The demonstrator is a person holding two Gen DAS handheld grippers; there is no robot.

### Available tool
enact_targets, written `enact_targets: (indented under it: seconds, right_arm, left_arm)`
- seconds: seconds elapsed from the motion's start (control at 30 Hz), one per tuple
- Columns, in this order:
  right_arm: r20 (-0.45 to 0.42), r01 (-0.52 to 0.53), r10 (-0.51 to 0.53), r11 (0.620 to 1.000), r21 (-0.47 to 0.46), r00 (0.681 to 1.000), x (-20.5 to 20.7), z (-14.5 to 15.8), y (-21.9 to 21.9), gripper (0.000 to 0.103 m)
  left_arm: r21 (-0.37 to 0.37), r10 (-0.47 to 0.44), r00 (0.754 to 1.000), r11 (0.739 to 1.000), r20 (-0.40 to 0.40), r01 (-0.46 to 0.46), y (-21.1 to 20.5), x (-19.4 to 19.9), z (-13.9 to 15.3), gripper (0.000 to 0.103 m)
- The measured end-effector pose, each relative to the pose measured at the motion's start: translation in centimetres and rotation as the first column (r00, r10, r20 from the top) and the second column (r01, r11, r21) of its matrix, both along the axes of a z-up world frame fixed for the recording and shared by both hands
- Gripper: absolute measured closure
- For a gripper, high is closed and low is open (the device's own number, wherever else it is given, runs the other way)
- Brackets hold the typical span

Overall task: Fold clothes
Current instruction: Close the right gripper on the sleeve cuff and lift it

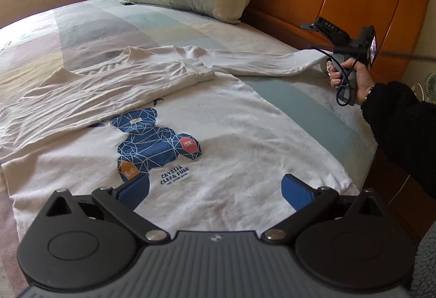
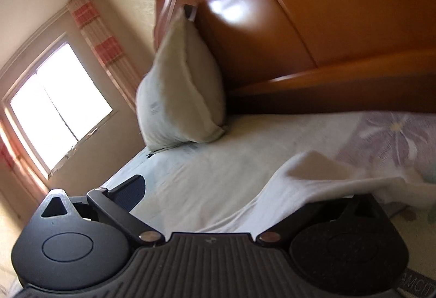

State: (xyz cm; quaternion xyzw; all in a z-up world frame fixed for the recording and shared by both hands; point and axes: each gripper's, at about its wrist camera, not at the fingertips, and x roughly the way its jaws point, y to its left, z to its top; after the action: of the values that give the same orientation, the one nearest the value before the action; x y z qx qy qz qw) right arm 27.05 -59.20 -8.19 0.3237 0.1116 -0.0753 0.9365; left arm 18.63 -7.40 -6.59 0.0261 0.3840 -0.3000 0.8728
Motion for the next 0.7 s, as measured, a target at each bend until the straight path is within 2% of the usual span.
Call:
enact_targets:
  seconds: [0.1, 0.37, 0.7]
  right_arm:
    - [-0.008, -0.029, 0.028, 0.999, -0.021, 1.000, 0.7, 1.4, 1.4, 0.000]
    - [-0.033, -0.105, 0.103, 0.991, -0.077, 0.994, 2.5, 5.0, 5.2, 0.000]
    - [-0.056, -0.211, 0.205, 0.968, -0.135, 0.977, 5.5, 8.6, 11.9, 0.000]
  left_arm:
    - [-0.019, -0.006, 1.000, 1.000, -0.004, 0.006, 0.3, -0.4, 0.2, 0.001]
    - [0.019, -0.073, 0.997, 0.997, -0.013, 0.073, 1.7, -2.3, 0.6, 0.001]
    - [-0.031, -0.129, 0.991, 0.991, -0.048, 0.127, 5.0, -4.0, 1.0, 0.001]
